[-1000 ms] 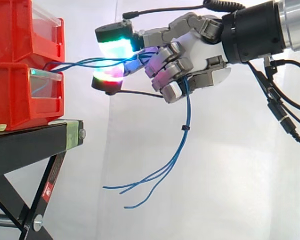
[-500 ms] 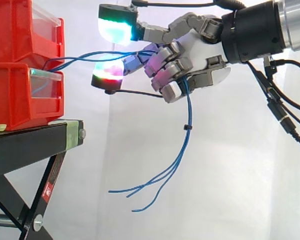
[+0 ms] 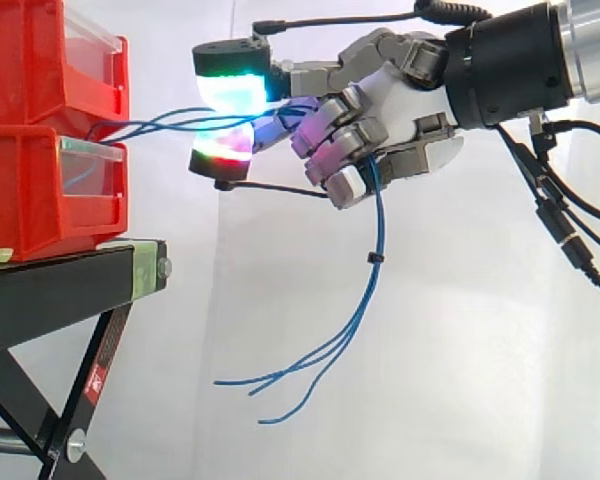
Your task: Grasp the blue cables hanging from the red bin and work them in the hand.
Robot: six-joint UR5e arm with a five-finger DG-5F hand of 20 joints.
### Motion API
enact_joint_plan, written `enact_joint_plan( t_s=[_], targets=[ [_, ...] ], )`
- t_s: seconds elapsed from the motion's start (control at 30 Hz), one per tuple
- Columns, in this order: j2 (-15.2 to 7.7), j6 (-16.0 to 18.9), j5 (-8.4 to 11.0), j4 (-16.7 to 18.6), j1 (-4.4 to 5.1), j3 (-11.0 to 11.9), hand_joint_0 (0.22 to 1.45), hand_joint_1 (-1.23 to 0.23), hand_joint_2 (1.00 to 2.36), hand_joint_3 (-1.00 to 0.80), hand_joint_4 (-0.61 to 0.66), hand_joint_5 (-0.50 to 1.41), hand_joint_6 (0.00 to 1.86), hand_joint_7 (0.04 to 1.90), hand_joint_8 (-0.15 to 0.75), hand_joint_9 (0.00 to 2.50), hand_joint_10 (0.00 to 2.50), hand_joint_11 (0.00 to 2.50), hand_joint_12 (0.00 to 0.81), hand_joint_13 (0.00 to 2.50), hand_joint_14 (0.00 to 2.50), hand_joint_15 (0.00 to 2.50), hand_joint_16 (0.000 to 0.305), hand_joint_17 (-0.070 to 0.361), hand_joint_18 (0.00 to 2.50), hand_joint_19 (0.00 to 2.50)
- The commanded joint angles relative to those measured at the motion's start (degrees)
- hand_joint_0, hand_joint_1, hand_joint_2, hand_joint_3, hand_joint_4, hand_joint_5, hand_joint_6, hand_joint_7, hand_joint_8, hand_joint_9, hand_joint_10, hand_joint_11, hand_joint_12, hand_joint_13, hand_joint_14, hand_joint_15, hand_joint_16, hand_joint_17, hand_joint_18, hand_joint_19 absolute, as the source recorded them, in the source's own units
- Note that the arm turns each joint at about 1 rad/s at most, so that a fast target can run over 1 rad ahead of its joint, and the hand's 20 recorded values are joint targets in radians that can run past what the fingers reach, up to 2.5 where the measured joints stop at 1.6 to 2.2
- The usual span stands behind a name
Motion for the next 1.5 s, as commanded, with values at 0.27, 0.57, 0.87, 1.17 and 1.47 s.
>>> enact_joint_plan(
  t_s=[0.27,0.57,0.87,1.17,1.47],
  targets=[
    [0.0,0.0,-0.01,0.0,0.0,0.0,0.97,-0.65,1.02,-0.15,0.19,0.04,0.66,1.14,0.649,1.84,2.5,2.5,0.73,2.1,2.5,2.0,0.21,0.158,2.5,0.59],
    [0.0,-0.1,-0.01,0.0,0.0,0.0,0.87,-0.71,1.15,-0.02,0.27,0.04,0.73,1.09,0.649,1.84,2.5,2.5,0.73,2.1,2.5,2.0,0.21,0.158,2.5,0.59],
    [0.0,-0.2,-0.01,0.5,0.0,0.0,0.88,-0.7,1.01,-0.4,0.22,0.03,0.6,1.18,0.649,1.84,2.5,2.5,0.73,2.1,2.5,2.0,0.21,0.158,2.5,0.59],
    [0.0,-0.1,-0.1,0.9,0.0,0.0,0.84,-0.77,1.01,-0.85,0.18,0.01,0.51,1.23,0.649,1.84,2.5,2.5,0.73,2.1,2.5,2.0,0.21,0.158,2.5,0.59],
    [0.0,0.0,-0.1,0.9,-0.09,0.0,0.92,-0.73,1.01,-0.68,0.19,0.03,0.57,1.19,0.649,1.84,2.5,2.5,0.73,2.1,2.5,2.0,0.21,0.158,2.5,0.59]
  ],
)
